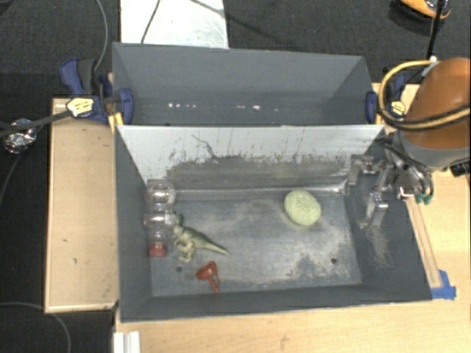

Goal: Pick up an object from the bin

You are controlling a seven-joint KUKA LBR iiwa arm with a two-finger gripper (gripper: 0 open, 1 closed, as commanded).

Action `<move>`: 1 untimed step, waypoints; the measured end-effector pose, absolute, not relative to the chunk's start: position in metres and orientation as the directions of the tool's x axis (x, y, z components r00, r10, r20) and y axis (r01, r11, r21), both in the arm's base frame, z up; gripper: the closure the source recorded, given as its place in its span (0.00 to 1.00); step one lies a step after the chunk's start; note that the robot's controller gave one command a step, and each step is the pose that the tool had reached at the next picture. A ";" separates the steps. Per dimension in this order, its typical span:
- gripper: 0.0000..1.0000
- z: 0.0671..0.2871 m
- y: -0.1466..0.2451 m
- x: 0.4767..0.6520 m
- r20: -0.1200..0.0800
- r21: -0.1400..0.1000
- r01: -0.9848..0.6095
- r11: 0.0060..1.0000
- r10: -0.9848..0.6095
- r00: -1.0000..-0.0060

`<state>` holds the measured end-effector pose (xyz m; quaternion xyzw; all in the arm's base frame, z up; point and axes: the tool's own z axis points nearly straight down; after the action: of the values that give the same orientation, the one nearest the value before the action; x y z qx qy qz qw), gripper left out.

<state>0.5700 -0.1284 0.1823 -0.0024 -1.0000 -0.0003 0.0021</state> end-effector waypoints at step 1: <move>0.00 0.187 -0.128 0.572 -0.004 -0.001 0.002 1.000 0.002 -1.000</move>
Offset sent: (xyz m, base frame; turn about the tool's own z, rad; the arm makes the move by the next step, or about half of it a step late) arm 0.0213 0.0583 -0.1123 -0.0554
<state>0.5717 -0.1278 0.1872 -0.0008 -1.0000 0.0003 -0.0020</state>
